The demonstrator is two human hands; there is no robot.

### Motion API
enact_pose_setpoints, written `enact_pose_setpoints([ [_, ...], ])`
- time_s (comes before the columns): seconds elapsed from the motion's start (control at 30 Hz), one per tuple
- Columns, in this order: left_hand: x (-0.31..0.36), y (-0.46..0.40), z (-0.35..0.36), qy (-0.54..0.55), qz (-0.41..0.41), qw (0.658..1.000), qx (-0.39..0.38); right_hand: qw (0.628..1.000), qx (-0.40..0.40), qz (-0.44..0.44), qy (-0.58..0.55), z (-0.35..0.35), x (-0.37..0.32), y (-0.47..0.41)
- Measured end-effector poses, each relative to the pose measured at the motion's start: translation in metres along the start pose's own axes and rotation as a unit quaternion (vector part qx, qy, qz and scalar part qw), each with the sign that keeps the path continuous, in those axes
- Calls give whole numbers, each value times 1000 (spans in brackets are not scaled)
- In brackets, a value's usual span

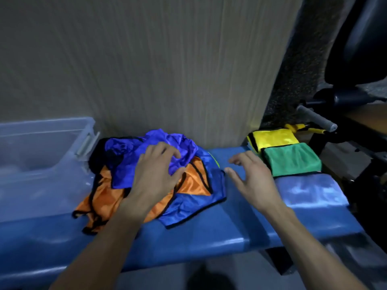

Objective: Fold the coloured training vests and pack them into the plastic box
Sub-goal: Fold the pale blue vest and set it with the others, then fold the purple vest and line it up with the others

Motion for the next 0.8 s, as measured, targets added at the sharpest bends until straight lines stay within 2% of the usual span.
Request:
enact_pose_setpoints([
  [0.13, -60, 30, -12, -83, -118, 982, -119, 996, -61, -34, -54, 30, -56, -9],
  [0.2, -75, 37, -18, -60, -137, 982, -112, 993, -74, -43, -80, 42, -76, -12],
  [0.27, -74, 37, -29, 9, -126, 990, -62, 989, -88, -40, -110, 51, -92, -15],
  [0.33, -55, 38, -38, 136, -89, 987, -19, 981, -99, -46, -162, 56, -108, -19],
  [0.43, -22, 41, -40, 326, -60, 943, -27, 964, -110, -61, -233, 56, -130, -20],
  [0.57, -3, 38, -48, 391, -33, 920, -10, 959, -63, -12, -278, 45, -129, -23],
  [0.63, -3, 39, -48, 378, -18, 925, -17, 932, -33, 43, -359, 35, -117, -24],
  [0.67, -6, 40, -48, 341, -11, 940, -19, 909, -15, 84, -408, 30, -109, -25],
  [0.73, -15, 45, -43, 218, 4, 975, -47, 848, 18, 164, -503, 17, -90, -24],
  [0.8, -25, 52, -32, 97, -6, 989, -113, 782, 49, 237, -574, 3, -69, -22],
])
Point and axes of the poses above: each hand's wrist, its own y-axis away from the middle knuckle, its own z-axis out of the palm, x = y × z, the point moved 6 cm from there along -y, towards the middle knuckle, and after that the axes turned 5 degrees about y, right-handed, at the moved point
